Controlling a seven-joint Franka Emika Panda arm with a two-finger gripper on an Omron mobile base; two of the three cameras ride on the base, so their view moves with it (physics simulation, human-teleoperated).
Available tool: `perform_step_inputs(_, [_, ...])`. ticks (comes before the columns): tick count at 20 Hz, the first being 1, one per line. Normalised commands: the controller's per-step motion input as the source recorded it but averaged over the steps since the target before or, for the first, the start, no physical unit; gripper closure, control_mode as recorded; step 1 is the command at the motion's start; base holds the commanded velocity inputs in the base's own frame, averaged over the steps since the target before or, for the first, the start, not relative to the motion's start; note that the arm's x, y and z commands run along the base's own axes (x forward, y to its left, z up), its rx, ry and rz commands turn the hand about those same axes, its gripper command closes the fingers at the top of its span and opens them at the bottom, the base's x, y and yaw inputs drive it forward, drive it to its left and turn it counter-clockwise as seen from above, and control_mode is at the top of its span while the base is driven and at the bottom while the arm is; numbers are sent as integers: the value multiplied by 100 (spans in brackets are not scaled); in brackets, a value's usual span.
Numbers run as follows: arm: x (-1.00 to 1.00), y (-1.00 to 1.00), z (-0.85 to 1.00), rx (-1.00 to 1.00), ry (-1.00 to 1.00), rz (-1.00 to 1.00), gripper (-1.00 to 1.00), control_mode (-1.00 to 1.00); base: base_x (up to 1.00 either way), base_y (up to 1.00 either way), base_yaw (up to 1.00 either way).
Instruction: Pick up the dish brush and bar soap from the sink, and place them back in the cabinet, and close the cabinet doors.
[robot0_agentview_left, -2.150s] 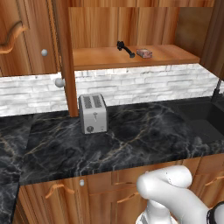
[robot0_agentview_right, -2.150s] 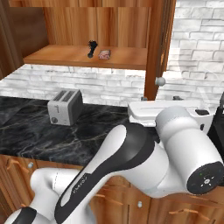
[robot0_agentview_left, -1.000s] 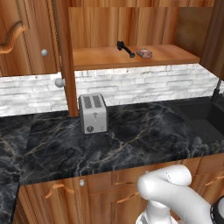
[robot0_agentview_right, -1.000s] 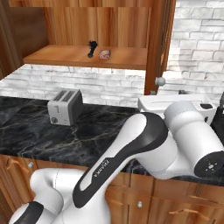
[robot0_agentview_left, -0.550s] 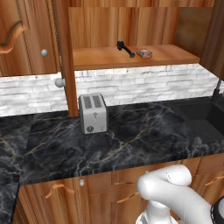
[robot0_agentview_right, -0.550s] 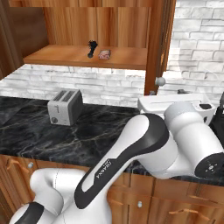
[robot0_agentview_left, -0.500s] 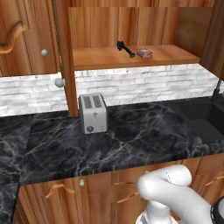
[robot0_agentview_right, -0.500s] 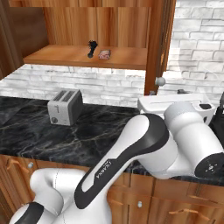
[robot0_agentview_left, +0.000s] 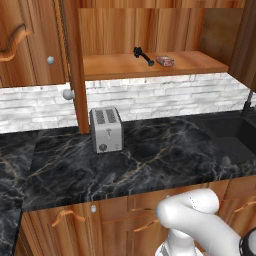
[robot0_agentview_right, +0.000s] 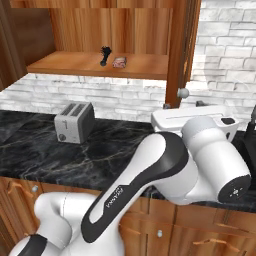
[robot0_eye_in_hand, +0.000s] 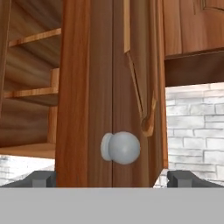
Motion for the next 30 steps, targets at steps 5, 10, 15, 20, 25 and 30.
perform_step_inputs(5, [7, 13, 0, 0, -4, 2, -100, -100, 0, 0, 0])
perform_step_inputs(10, [14, 0, 0, 0, -3, 0, -100, -100, 0, 0, 0])
perform_step_inputs(15, [15, 0, -2, 0, -3, 1, -100, -100, 0, 0, 0])
perform_step_inputs(20, [17, 3, -8, 0, -3, 3, -100, -100, 0, 0, 0])
perform_step_inputs(25, [12, 26, -14, 0, -1, 7, -100, -100, 0, 0, 0])
perform_step_inputs(30, [14, 45, -16, 0, 0, 8, -100, -100, 0, 0, 0])
